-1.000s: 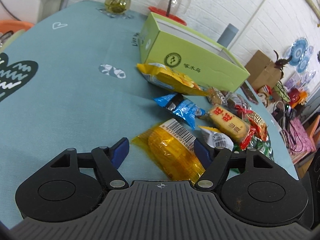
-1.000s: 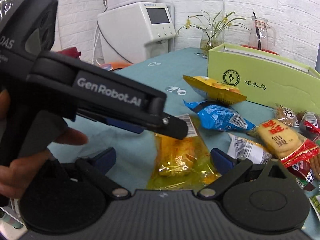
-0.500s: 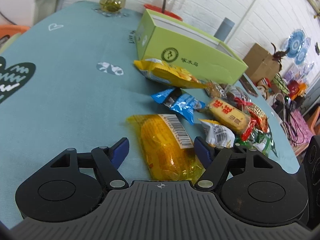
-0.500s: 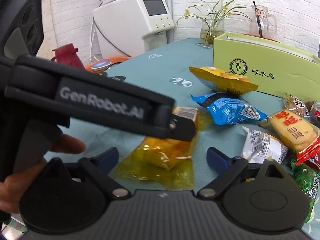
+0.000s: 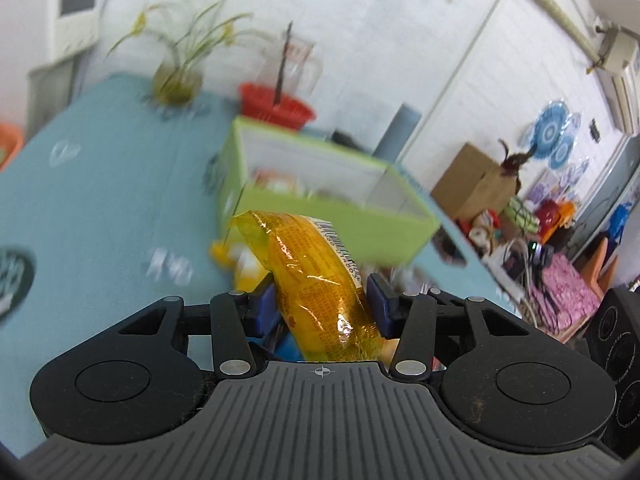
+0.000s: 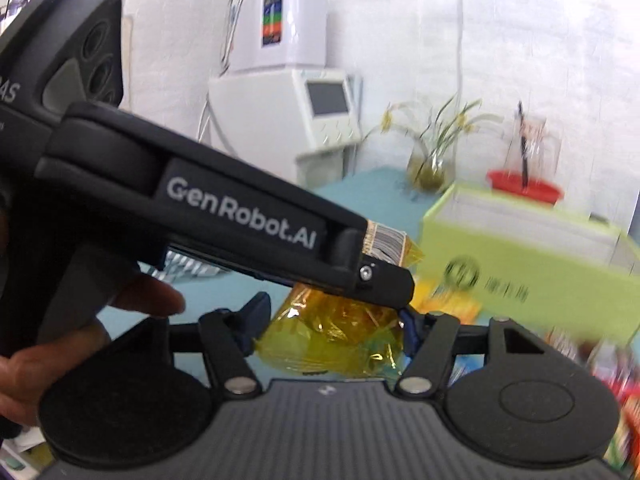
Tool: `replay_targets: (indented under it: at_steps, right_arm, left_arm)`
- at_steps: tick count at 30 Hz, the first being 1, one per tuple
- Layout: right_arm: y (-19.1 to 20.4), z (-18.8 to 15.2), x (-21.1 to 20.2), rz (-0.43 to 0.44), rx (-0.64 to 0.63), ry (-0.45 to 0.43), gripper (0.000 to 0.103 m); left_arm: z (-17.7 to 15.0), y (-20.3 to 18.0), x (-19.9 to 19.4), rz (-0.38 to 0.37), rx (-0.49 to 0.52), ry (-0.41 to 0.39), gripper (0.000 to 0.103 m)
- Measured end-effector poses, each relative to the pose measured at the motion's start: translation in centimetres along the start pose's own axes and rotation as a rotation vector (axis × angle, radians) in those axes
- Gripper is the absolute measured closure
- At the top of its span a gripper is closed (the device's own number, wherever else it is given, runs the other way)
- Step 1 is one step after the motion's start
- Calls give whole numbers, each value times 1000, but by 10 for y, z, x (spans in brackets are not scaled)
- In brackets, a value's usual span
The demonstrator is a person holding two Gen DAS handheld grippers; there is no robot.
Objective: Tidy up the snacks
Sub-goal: 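Lower the yellow pack into the green box and release it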
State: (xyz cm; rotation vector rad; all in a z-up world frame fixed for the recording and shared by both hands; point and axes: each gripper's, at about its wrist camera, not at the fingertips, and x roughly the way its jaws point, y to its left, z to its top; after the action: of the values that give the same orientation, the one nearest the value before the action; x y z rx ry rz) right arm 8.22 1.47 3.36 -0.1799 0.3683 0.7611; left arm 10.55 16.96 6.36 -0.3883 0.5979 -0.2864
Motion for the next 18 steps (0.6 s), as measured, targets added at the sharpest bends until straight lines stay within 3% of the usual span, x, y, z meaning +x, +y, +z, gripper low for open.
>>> replay_targets:
  at_steps: [4,8,14,18]
  right_arm:
    - [-65,33,29,-85,26,-29,36]
    - [-128,48,65,-155,66,9,36]
    - [-180,31,121,-151,133,124,31]
    - [-187,25,120,-145,133,125,25]
  left_arm:
    - [59,-19,65,-49,52,1,75]
    - [100,-30,141,-74,75,58,75]
    - [108,-14,226,-47,55,166,71]
    - [105,-9,227,22,84,152,63]
